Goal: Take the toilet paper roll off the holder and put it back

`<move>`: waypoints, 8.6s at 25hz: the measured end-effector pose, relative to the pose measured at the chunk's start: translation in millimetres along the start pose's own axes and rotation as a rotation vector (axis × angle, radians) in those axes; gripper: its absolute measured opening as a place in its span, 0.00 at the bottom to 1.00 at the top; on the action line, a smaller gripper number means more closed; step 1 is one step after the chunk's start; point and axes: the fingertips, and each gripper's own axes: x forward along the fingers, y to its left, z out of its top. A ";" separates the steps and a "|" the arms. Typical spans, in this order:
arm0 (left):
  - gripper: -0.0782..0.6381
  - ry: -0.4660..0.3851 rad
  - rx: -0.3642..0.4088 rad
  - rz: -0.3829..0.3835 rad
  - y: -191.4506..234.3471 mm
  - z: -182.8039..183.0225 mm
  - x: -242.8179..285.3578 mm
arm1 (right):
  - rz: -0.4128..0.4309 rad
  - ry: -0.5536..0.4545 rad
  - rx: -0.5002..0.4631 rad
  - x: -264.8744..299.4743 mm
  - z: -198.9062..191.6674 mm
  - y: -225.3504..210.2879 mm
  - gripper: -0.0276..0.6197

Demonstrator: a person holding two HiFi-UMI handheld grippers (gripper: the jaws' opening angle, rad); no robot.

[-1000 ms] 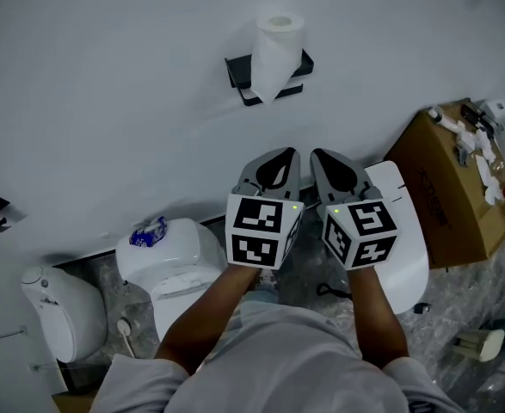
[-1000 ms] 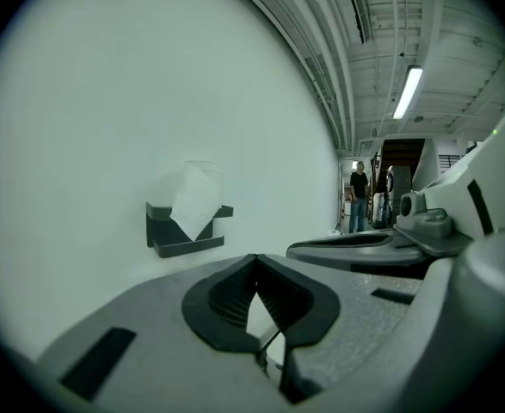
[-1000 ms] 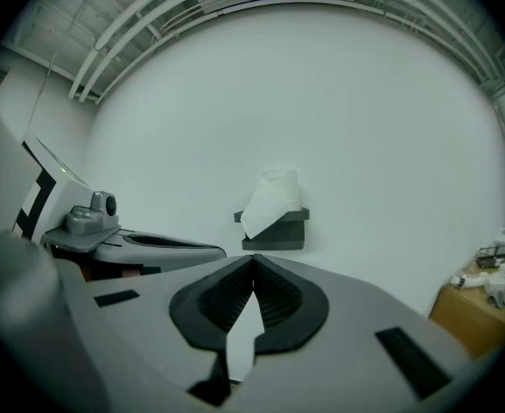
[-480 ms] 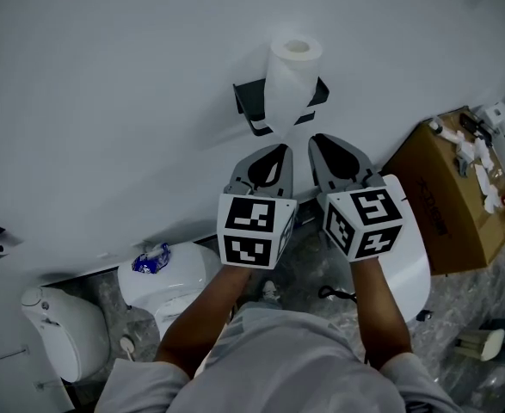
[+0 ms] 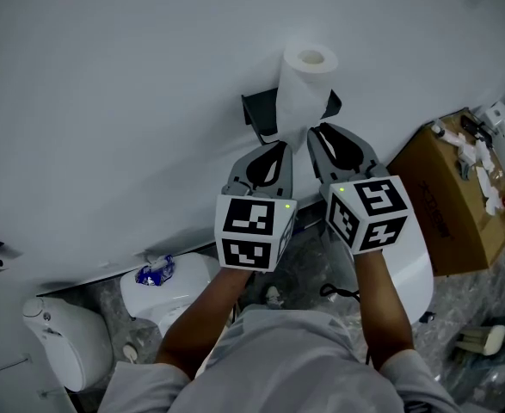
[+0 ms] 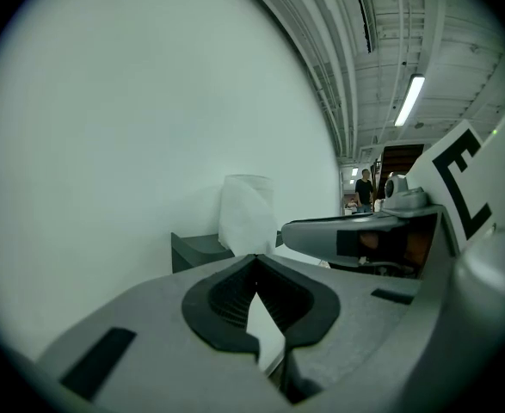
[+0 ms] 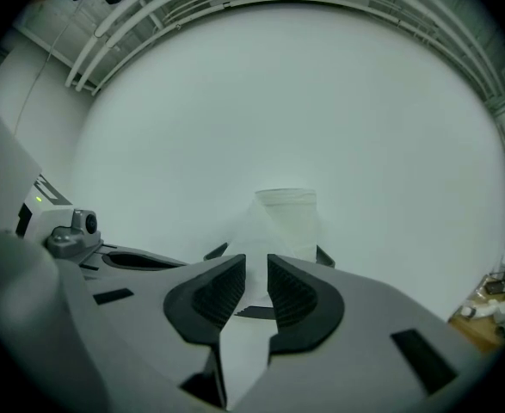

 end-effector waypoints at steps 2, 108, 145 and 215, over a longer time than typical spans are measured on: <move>0.12 -0.008 0.001 0.000 2.9 2.6 0.3 | 0.001 -0.001 -0.005 4.0 2.4 0.0 0.15; 0.12 -0.039 0.026 -0.158 -164.5 10.6 69.5 | -0.317 -0.044 0.014 -129.4 -29.7 -172.4 0.54; 0.12 -0.045 0.019 -0.056 -115.6 16.2 59.0 | -0.232 -0.110 0.012 -108.1 8.5 -154.6 0.54; 0.12 -0.040 -0.049 0.335 54.0 -0.6 -17.8 | 0.187 -0.078 -0.028 69.2 24.9 2.2 0.55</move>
